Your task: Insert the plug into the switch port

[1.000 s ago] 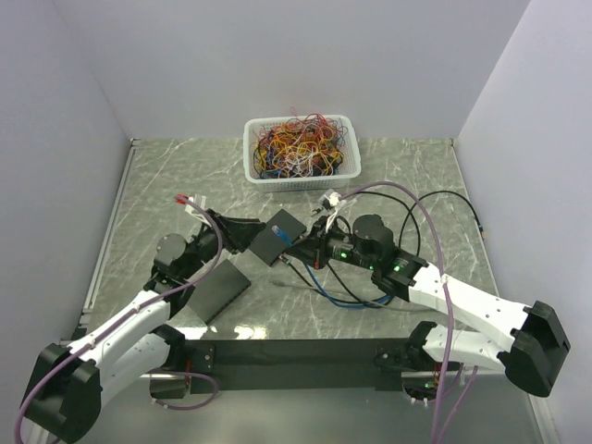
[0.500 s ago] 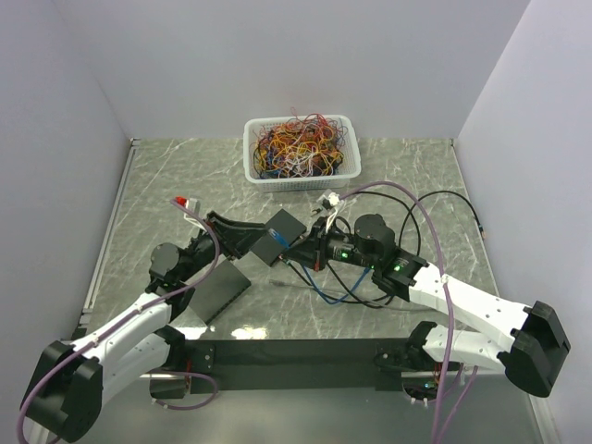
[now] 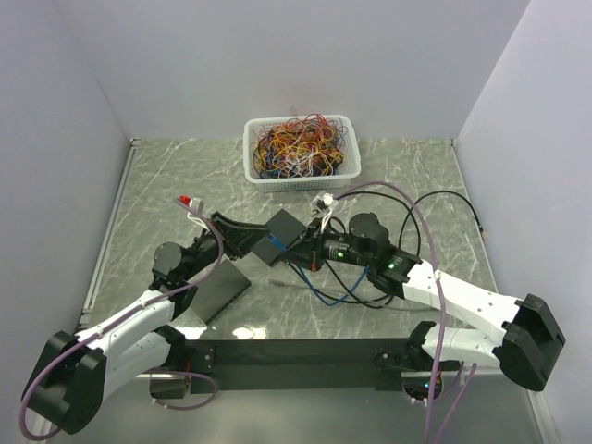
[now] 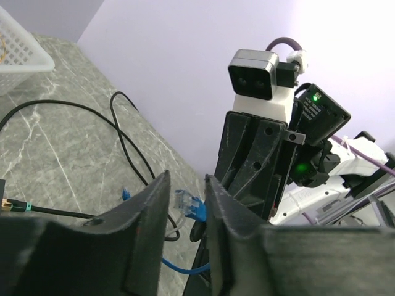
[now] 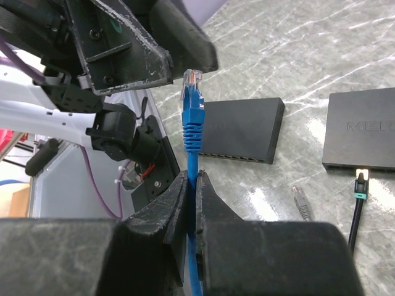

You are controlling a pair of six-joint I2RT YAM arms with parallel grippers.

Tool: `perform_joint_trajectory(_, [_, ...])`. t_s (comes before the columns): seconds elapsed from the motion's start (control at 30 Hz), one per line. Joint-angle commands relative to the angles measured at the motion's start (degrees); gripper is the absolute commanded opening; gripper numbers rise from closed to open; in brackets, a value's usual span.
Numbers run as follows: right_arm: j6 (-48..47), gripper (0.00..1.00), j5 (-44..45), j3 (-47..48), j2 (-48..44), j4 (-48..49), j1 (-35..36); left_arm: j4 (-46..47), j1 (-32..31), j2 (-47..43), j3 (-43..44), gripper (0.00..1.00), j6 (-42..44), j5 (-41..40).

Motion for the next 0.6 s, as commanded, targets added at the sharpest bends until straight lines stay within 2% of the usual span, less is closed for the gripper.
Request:
perform_joint_trajectory(0.0, [-0.03, 0.0, -0.96, 2.38, 0.98, 3.21, -0.35, 3.02, -0.7, 0.42, 0.38, 0.33, 0.39, 1.24])
perform_joint_trajectory(0.1, [0.4, 0.0, -0.78, 2.03, 1.6, 4.26, -0.35, 1.88, -1.22, 0.43, 1.0, 0.23, 1.18, 1.51])
perform_joint_trajectory(0.17, [0.84, 0.0, 0.18, 1.76, 1.16, 5.23, -0.35, 1.09, -1.66, 0.16, 1.26, 0.19, 1.53, 1.42])
perform_joint_trajectory(0.57, [1.64, 0.0, 1.06, 4.31, 2.48, 5.84, -0.97, -0.15, -2.63, 0.34, 2.31, 0.16, 1.89, 1.86])
